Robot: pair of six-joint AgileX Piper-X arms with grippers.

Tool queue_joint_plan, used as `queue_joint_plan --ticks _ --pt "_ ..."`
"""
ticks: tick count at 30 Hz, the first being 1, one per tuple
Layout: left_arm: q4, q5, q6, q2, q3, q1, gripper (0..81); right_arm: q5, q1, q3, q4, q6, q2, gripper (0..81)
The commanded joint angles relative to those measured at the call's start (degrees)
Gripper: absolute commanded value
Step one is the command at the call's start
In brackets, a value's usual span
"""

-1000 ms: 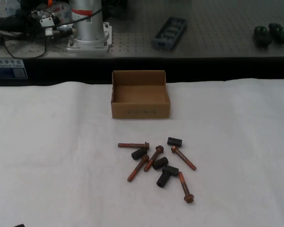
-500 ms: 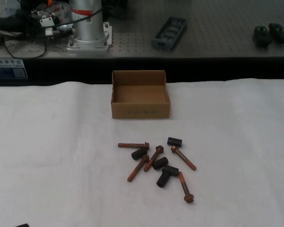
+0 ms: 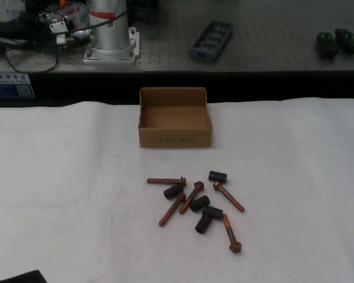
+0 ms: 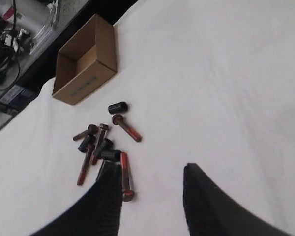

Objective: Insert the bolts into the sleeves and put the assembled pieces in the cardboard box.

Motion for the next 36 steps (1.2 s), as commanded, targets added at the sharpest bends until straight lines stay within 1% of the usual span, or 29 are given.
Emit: queue_joint_plan --ticks 1,4,9,12,15,18,23,26,30,34,36 --pt "-0.85 -0.72 -0.26 0.02 -0.62 0.19 51.6 -1.36 -0.68 0.46 0.04 -0.76 -0.78 31.6" --pt "-0.85 -1.65 -0.26 0.02 -0.62 0.19 51.6 -1.41 3.08 -5.76 1.51 -5.52 9.86 31.6" --pt "-0.85 -1.97 -0.26 0.02 -0.62 0.19 51.6 -0.04 12.56 -16.19 5.42 -14.41 26.94 31.6" --pt "-0.85 -1.97 -0.26 0.02 -0.62 0.19 51.6 1.80 17.73 -22.87 7.93 -22.16 35.42 31.6" --pt "-0.85 -1.97 -0.26 0.02 -0.62 0.19 51.6 5.33 22.25 -30.30 11.07 -29.21 43.43 31.6" --pt "-0.85 -1.68 -0.26 0.02 -0.62 0.19 51.6 10.24 25.66 -37.75 15.12 -36.08 49.67 31.6" --pt "-0.74 -1.25 -1.39 0.02 -0.62 0.19 51.6 17.53 29.11 -47.52 21.28 -45.48 57.88 31.6" --pt "-0.74 -0.47 -2.83 0.02 -0.62 0.19 51.6 20.33 30.08 -50.76 21.13 -48.39 60.75 31.6" --pt "-0.74 -0.46 -2.84 0.02 -0.62 0.19 51.6 20.62 30.06 -53.13 20.54 -49.01 62.78 31.6" --pt "-0.74 -0.59 -2.84 0.02 -0.62 0.19 51.6 20.62 30.06 -53.10 16.88 -49.01 63.02 31.6" --pt "-0.74 -1.77 -2.84 0.02 -0.62 0.19 51.6 20.62 30.06 -53.11 16.14 -49.01 63.02 31.6"
